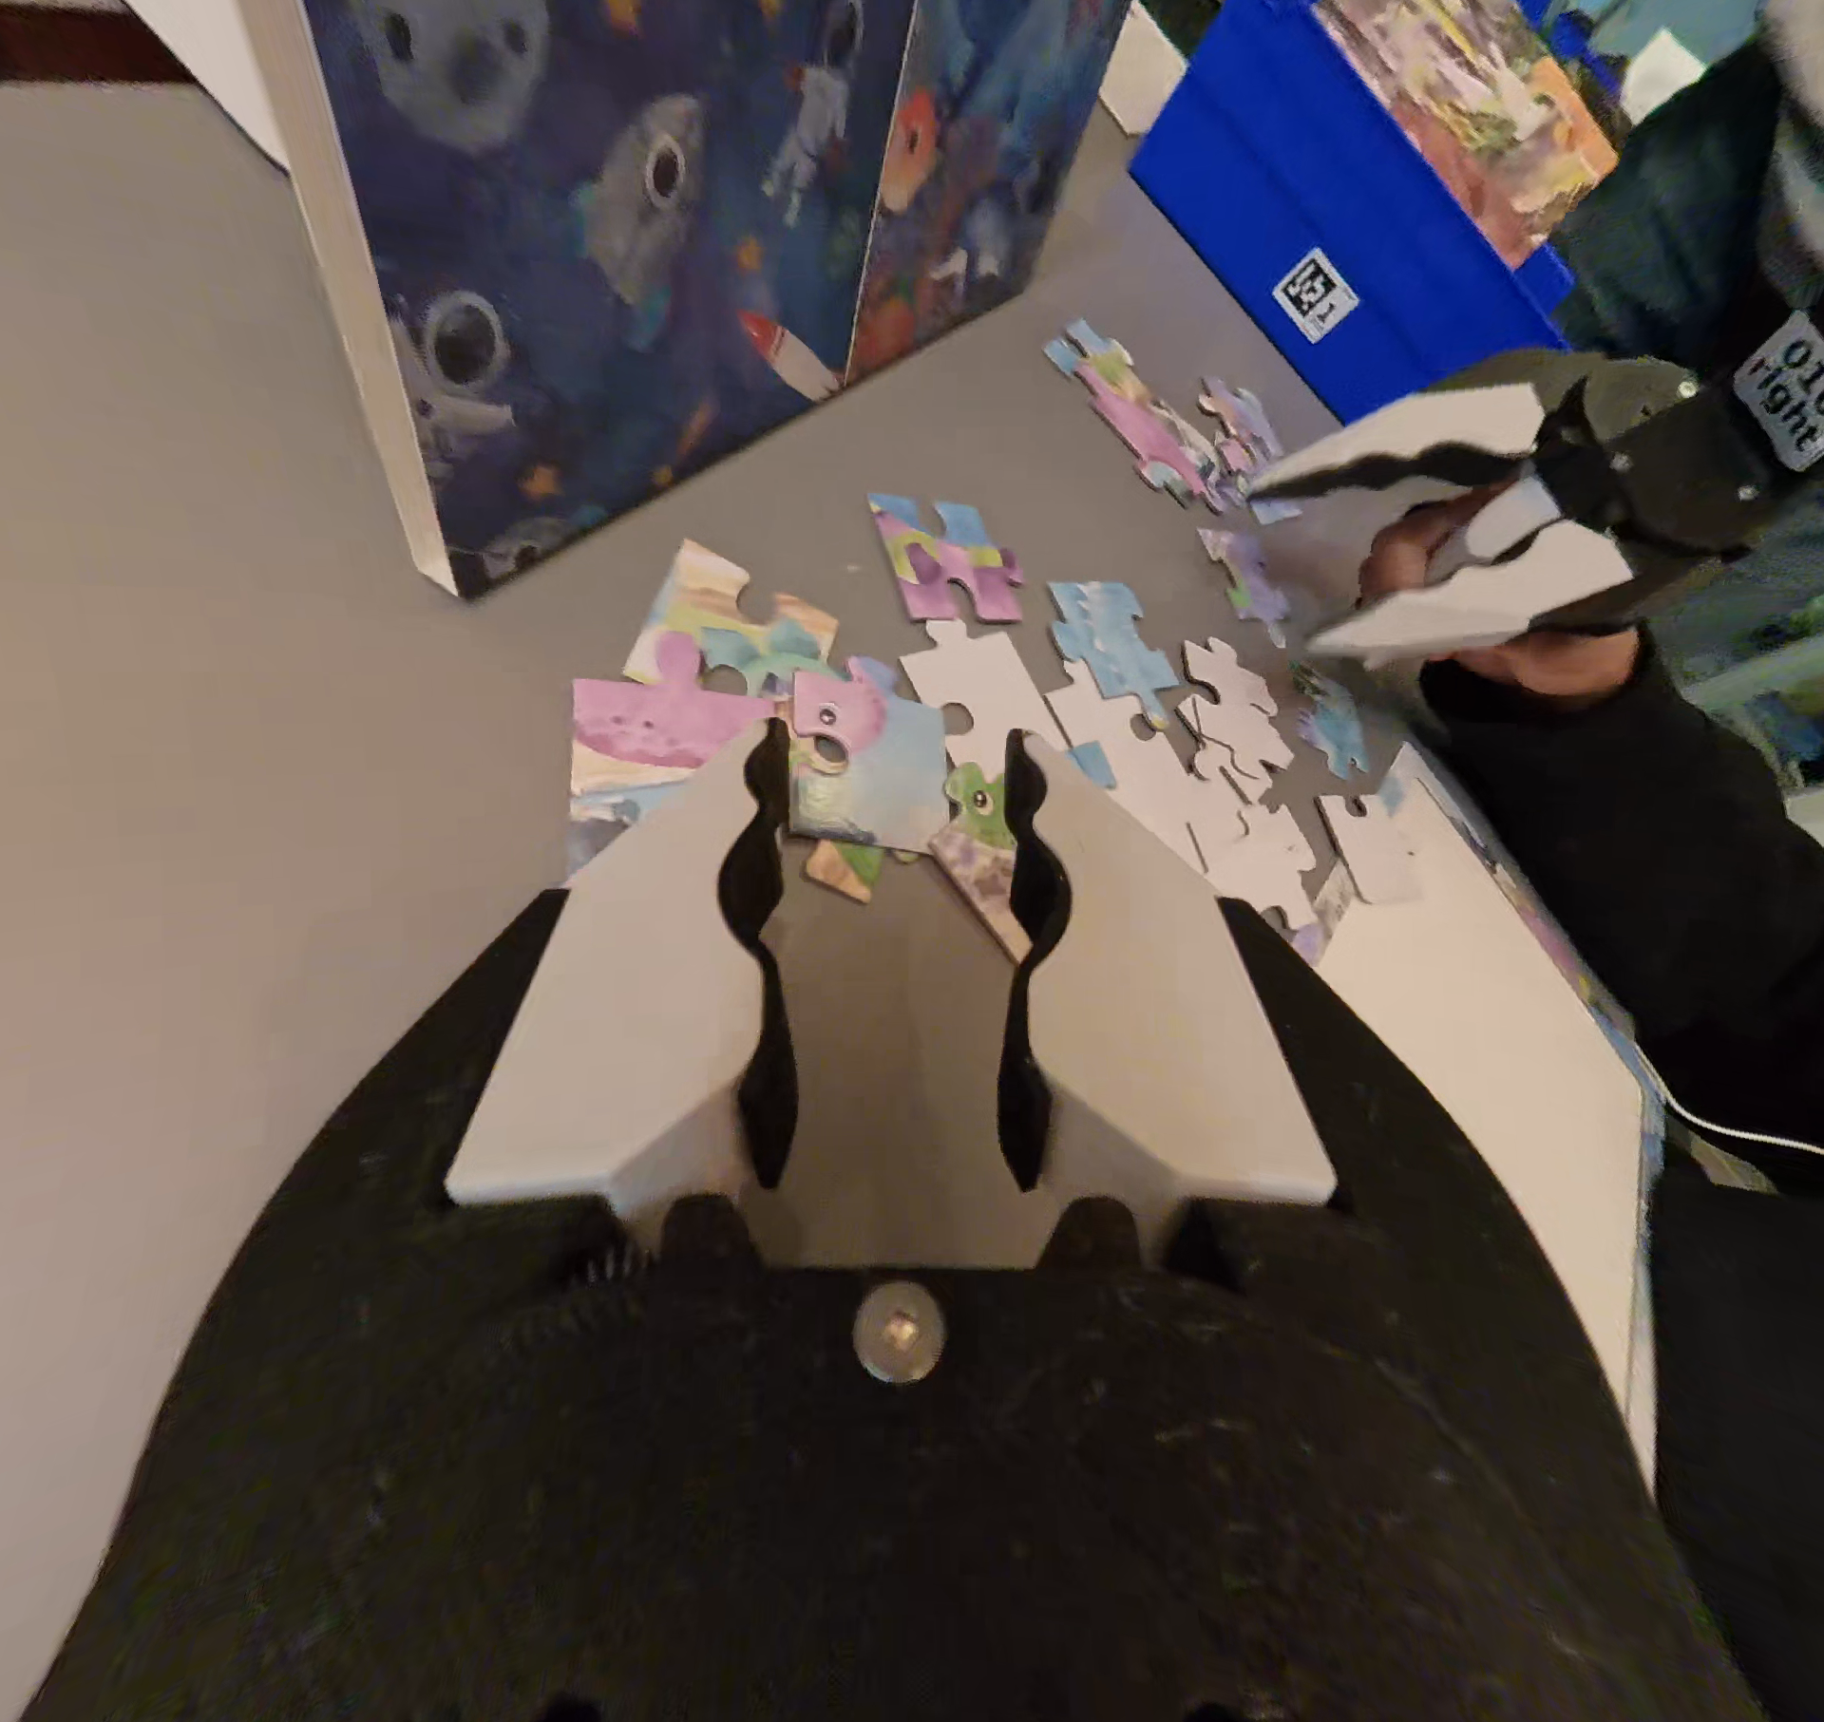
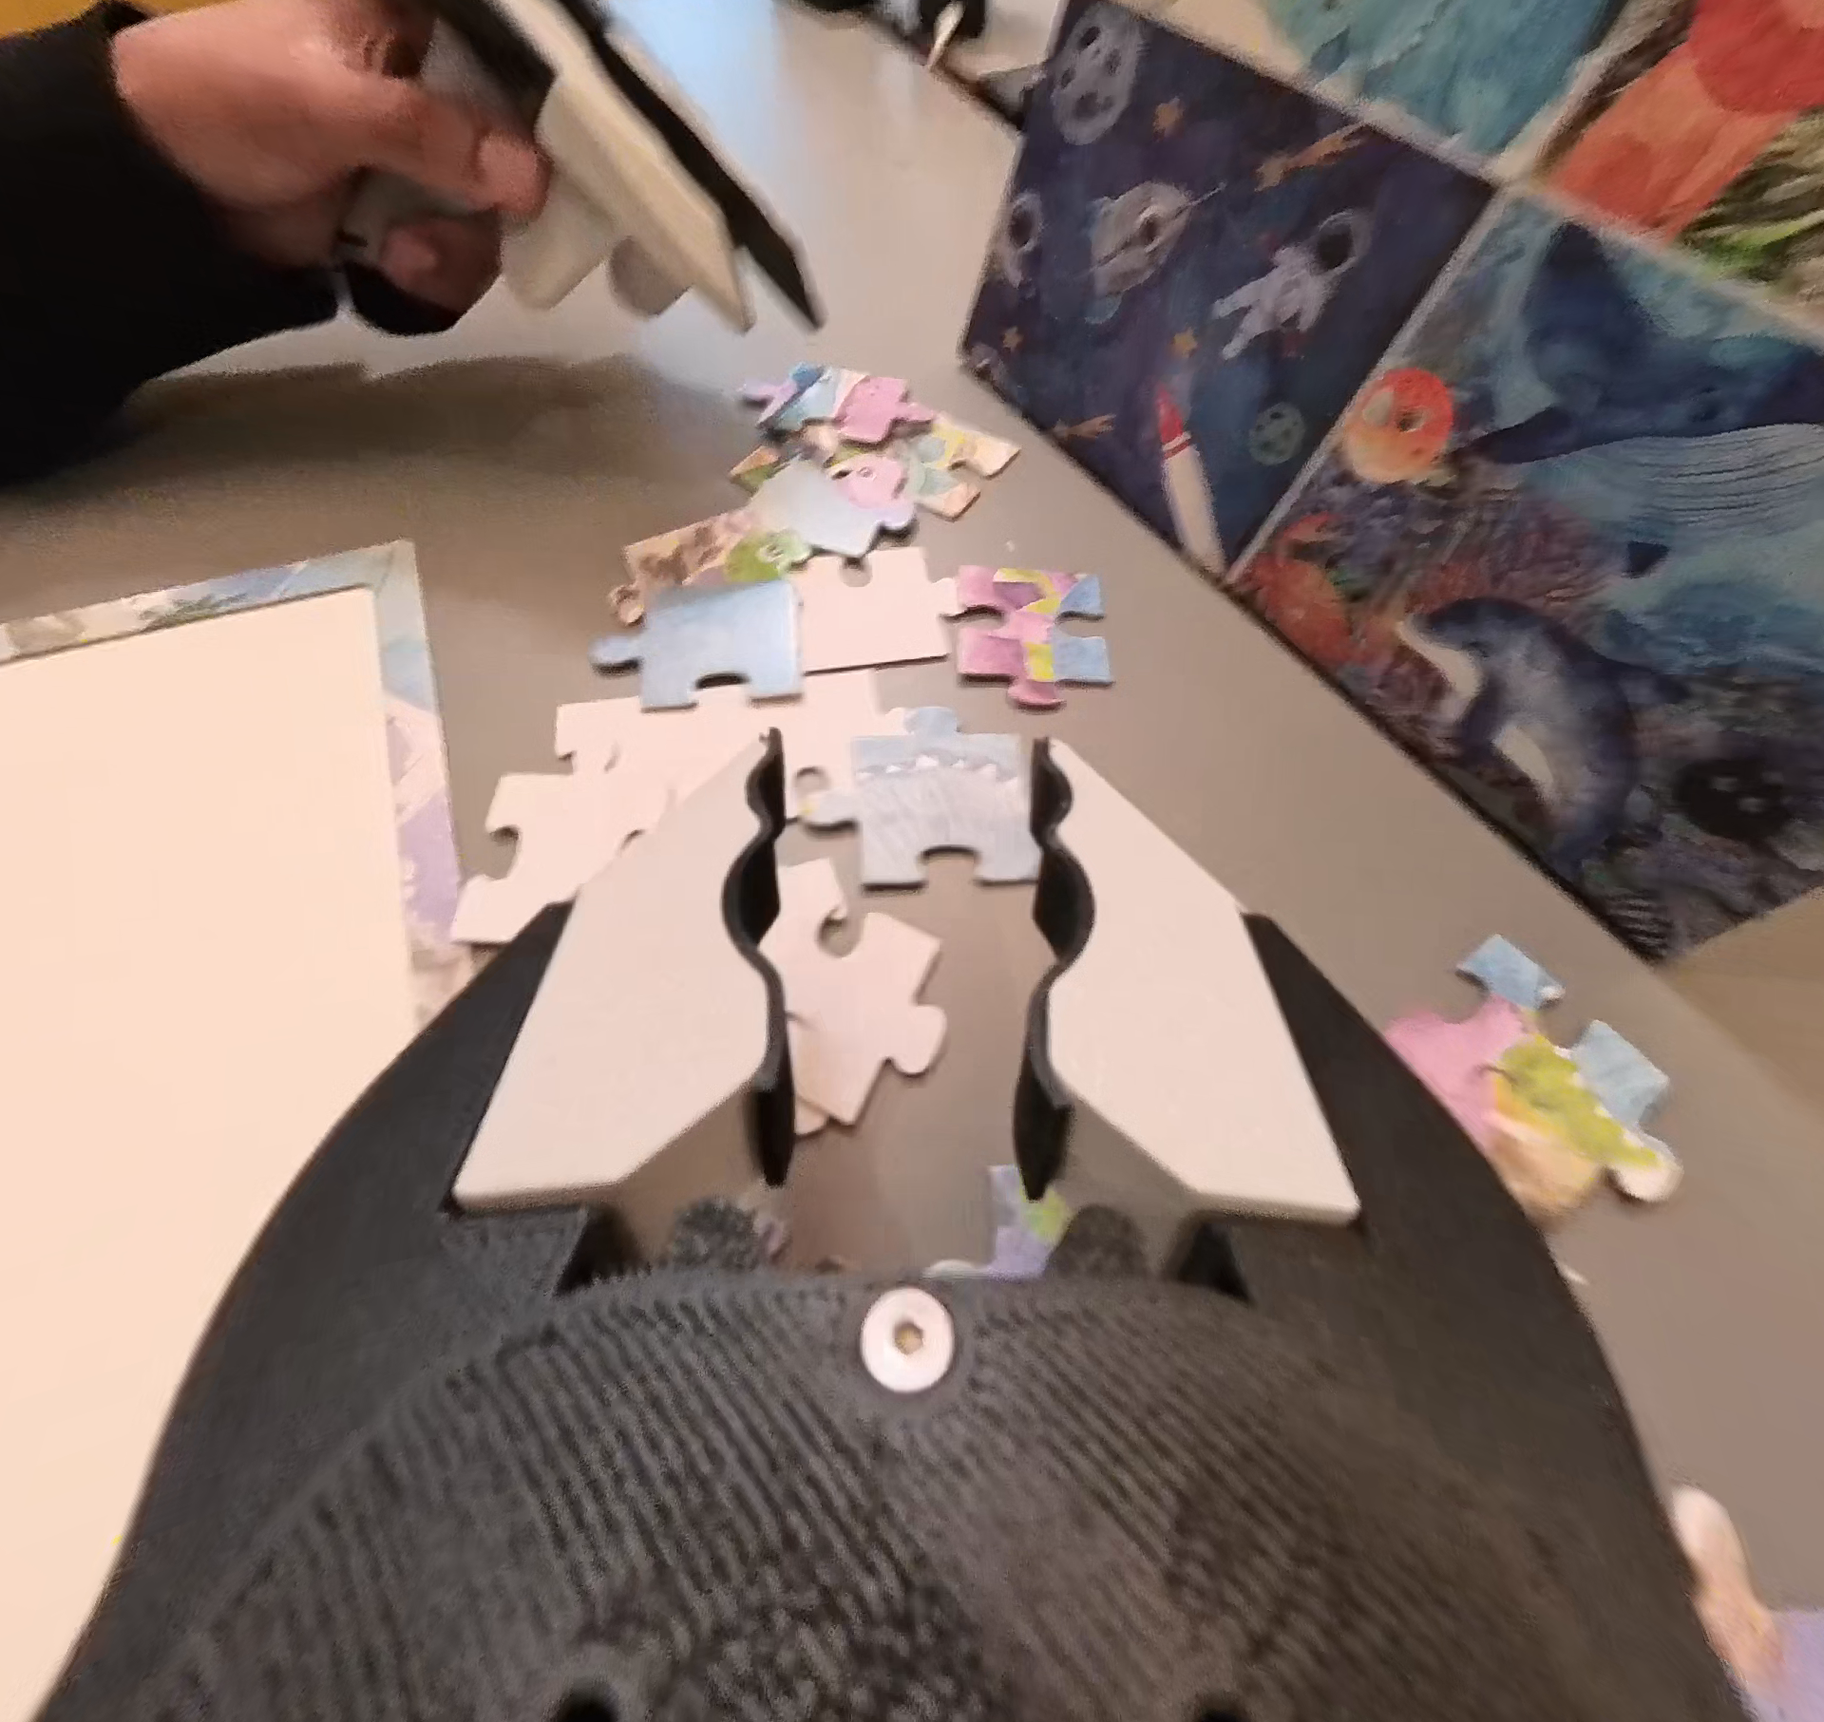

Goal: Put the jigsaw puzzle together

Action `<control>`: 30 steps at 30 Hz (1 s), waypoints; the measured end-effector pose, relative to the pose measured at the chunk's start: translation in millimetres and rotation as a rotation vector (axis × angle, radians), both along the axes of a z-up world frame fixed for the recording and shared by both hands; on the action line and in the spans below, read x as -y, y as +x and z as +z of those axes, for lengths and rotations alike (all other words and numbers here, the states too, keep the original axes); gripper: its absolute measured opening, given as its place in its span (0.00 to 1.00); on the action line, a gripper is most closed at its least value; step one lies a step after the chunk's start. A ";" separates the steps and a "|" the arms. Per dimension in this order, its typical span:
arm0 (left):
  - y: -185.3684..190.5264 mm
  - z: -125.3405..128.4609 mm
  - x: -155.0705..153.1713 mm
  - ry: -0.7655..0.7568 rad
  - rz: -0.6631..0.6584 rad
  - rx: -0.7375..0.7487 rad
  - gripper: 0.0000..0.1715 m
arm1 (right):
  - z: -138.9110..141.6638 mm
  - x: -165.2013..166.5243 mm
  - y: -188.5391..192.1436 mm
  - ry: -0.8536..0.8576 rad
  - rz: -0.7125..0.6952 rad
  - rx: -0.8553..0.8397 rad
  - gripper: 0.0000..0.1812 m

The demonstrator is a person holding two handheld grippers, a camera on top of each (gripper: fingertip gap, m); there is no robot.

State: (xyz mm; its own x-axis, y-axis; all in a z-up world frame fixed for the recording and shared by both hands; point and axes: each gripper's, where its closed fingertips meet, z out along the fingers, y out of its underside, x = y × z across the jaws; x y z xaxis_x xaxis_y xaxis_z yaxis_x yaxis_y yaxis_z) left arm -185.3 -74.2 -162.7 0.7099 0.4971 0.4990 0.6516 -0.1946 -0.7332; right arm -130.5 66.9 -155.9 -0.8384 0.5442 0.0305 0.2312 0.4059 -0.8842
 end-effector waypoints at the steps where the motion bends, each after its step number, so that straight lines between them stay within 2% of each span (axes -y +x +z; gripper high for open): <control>1: -0.6 2.3 -0.2 0.011 0.003 -0.011 0.24 | -6.3 7.8 9.5 0.016 0.052 0.048 0.28; 3: 1.7 5.9 -5.2 0.038 -0.008 -0.016 0.24 | -15.4 29.8 36.0 0.021 0.184 0.163 0.33; 6: 7.9 7.2 -15.2 0.062 -0.038 -0.011 0.23 | -26.4 50.8 56.2 0.075 0.268 0.217 0.28; 9: 13.9 7.9 -23.5 0.087 -0.067 0.009 0.23 | -46.1 47.3 54.1 0.184 0.232 0.236 0.33; 13: 16.2 6.4 -31.2 0.119 -0.071 0.025 0.24 | -51.6 47.4 42.1 0.189 0.157 0.231 0.46; 15: 16.4 5.7 -34.3 0.139 -0.072 0.031 0.24 | -51.6 53.5 38.6 0.178 0.128 0.214 0.46; 19: 18.3 8.8 -38.3 0.158 -0.076 0.024 0.24 | -53.2 54.0 28.5 0.215 0.030 0.193 0.38; 20: 18.4 9.6 -38.9 0.157 -0.076 0.016 0.24 | -52.5 53.5 28.0 0.209 0.023 0.198 0.32; 23: 19.9 11.7 -41.0 0.156 -0.080 0.001 0.24 | -51.1 50.9 26.9 0.186 0.028 0.208 0.29; 24: 20.4 11.8 -41.6 0.155 -0.083 0.000 0.24 | -49.3 48.4 26.0 0.181 0.033 0.203 0.15; 25: 21.0 11.8 -42.1 0.154 -0.085 -0.001 0.24 | -47.3 45.5 24.6 0.178 0.034 0.190 0.07; 27: 21.7 11.9 -42.8 0.152 -0.088 -0.004 0.24 | -46.8 34.7 19.3 0.201 0.002 0.181 0.11; 30: 22.2 12.4 -43.6 0.154 -0.089 -0.008 0.24 | -45.7 8.2 4.8 0.279 -0.090 0.129 0.09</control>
